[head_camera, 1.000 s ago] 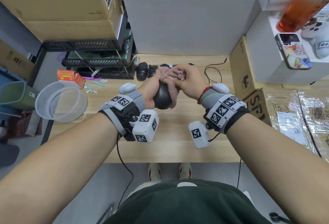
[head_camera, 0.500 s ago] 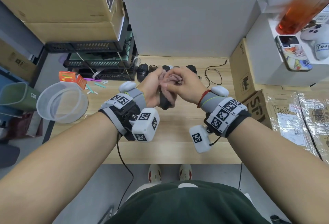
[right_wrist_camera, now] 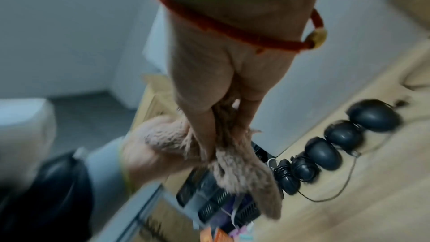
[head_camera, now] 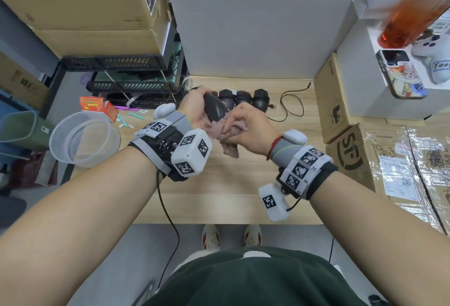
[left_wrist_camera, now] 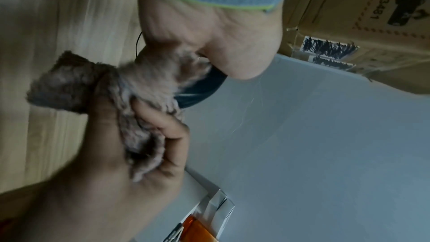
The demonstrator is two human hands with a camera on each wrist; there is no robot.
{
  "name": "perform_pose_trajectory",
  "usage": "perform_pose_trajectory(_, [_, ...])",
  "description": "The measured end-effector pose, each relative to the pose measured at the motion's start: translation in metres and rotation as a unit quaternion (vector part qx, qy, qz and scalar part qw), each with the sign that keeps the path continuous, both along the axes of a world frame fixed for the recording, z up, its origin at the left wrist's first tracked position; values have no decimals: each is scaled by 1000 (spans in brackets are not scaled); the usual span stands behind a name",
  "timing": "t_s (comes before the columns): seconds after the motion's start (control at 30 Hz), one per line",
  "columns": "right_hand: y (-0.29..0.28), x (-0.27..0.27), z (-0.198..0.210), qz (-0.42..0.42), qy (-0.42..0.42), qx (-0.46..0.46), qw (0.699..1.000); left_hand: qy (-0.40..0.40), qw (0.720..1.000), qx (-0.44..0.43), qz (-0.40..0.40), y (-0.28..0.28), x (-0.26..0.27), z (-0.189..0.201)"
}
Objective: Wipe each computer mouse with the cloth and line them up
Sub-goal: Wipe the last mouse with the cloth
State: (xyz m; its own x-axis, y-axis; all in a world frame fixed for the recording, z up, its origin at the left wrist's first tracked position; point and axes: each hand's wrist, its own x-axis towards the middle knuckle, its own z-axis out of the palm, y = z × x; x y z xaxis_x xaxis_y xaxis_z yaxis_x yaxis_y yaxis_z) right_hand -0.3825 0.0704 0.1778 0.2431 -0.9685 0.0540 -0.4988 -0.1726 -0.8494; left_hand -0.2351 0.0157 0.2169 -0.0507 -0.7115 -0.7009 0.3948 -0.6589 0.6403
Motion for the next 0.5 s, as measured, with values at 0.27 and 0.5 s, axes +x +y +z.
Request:
perform_pose_trajectory(0.27, [-12,-15,3,25,-26,62,997,-109,985,-80,-105,4,-8,-6])
perform_pose_trajectory(0.5, [-30,-13,14,-32,-123,77,989,3,971,-72,-227,33,-17,4])
